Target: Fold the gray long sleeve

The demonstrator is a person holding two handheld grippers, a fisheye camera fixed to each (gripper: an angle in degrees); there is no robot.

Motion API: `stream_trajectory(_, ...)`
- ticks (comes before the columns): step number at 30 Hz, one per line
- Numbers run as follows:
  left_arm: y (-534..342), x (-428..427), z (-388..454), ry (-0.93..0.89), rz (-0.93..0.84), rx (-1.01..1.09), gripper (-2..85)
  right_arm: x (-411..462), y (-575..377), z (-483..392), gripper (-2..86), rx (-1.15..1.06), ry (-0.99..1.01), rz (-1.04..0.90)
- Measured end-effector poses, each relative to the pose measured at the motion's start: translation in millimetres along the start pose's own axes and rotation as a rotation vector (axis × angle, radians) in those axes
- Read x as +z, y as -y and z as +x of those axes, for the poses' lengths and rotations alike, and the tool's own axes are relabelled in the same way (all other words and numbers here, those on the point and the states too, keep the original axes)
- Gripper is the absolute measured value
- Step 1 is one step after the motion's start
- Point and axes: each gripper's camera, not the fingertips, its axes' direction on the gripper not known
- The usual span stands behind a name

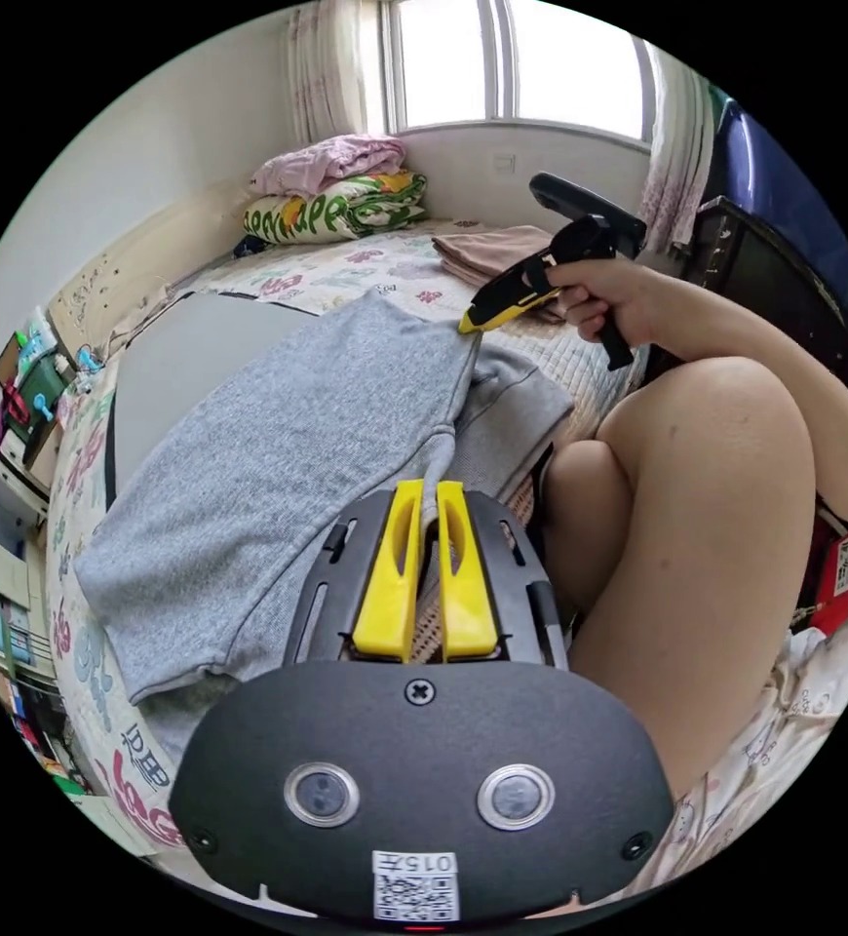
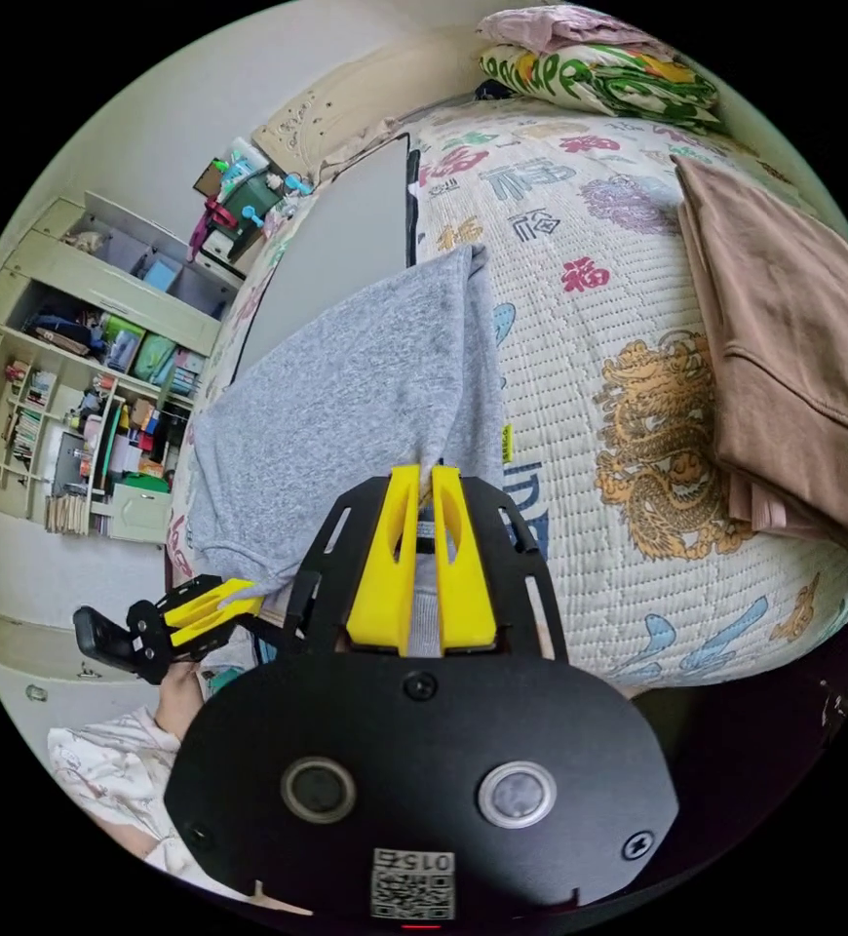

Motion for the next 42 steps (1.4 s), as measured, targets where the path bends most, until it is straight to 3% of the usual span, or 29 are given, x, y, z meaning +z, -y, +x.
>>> stream_trajectory(3, 7, 6, -2, -0.034, -0.025, 0.009, 5.3, 7, 2, -8, 2.7, 0.033, -0.044, -0.052)
stream_trajectory(8, 29, -9, -16, -0.234, -0.076, 0.091, 7.3, -36, -29, -13, 5.5, -0.034, -0.164, 0.100)
stream_trajectory(12, 72, -36, -56, -0.340, 0.084, 0.068, 6.9, -49, -84, 9, 7.7, -0.113, -0.025, 0.092)
stream_trajectory(17, 173, -27, -87, -0.183, 0.264, 0.014, 10.1, -31, -120, 29, 11.1, -0.111, 0.154, 0.059)
stream_trajectory(21, 288, 35, -88, -0.226, 0.163, 0.021, 11.2, -16, -125, 33, 12.6, -0.144, 0.182, 0.003)
stream_trajectory(28, 420, 152, -69, -0.081, -0.045, -0.023, 11.8, 9, -139, 52, 11.3, -0.203, 0.130, -0.068)
stream_trajectory(34, 464, 204, -46, 0.012, -0.220, 0.023, 10.8, 34, -171, 71, 8.8, -0.298, 0.142, -0.126)
stream_trajectory(37, 473, 192, -40, -0.052, -0.206, 0.044, 6.4, 37, -186, 94, 5.7, -0.297, 0.173, -0.086)
stream_trajectory(42, 493, 142, -24, 0.007, -0.102, 0.063, 3.1, 22, -219, 141, 2.4, -0.277, 0.181, 0.072)
